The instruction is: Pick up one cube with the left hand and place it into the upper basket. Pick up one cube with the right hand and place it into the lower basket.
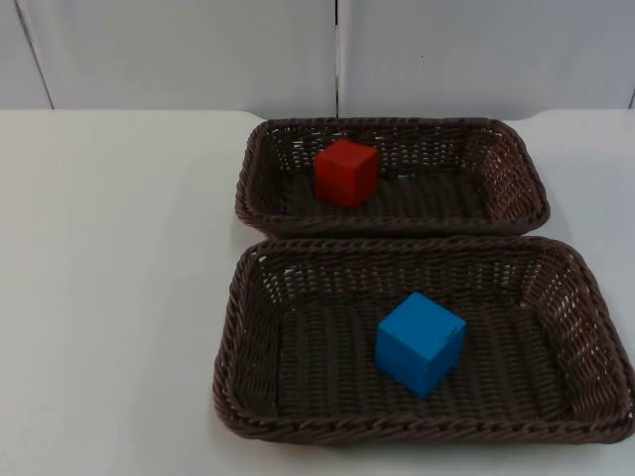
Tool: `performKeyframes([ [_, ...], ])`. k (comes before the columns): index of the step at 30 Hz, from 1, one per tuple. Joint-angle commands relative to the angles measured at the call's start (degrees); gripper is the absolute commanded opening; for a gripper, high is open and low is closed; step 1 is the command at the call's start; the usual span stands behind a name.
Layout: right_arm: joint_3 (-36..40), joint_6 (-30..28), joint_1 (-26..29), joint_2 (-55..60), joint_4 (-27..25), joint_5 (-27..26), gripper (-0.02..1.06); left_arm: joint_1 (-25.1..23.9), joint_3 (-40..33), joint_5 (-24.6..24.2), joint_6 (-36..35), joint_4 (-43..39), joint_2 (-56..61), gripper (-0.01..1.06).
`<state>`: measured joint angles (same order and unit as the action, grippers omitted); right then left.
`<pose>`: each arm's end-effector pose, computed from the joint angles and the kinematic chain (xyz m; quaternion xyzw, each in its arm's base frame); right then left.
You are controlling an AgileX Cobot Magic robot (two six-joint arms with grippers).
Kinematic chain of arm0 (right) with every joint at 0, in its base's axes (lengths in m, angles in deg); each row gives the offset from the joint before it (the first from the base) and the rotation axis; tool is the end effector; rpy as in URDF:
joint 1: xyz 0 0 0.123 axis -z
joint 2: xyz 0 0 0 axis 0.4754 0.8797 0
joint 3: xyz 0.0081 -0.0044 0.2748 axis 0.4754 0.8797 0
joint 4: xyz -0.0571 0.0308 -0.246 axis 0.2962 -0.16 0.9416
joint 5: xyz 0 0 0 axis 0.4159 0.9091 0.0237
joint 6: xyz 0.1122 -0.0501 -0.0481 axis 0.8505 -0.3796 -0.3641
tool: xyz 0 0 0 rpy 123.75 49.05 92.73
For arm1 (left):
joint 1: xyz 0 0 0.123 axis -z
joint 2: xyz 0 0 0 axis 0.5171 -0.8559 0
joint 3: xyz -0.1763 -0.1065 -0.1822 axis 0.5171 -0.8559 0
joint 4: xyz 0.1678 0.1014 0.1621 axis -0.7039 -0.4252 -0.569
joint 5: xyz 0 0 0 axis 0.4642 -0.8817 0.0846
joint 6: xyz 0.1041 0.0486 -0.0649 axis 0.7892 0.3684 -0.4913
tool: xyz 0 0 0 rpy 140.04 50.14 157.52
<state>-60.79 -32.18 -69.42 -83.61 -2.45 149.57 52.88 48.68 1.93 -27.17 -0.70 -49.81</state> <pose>0.0337 0.0250 0.2660 -0.2823 0.8024 0.1806 0.4938 0.0354 -0.0255 0.2576 0.2129 0.8335 -0.1118 0.4975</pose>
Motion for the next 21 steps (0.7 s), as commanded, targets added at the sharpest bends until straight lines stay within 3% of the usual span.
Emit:
performKeyframes([
  [1, 0.46, 0.79, -0.28, -0.24, 0.87, 0.54, 0.62, 0.21, -0.24, 0.63, -0.48, 0.09, 0.23, 0.78],
  [21, 0.46, 0.89, -0.28, -0.24, 1.5, 0.54, 0.63, 0.21, -0.24, 0.74, -0.48, 0.08, 0.23, 0.78],
])
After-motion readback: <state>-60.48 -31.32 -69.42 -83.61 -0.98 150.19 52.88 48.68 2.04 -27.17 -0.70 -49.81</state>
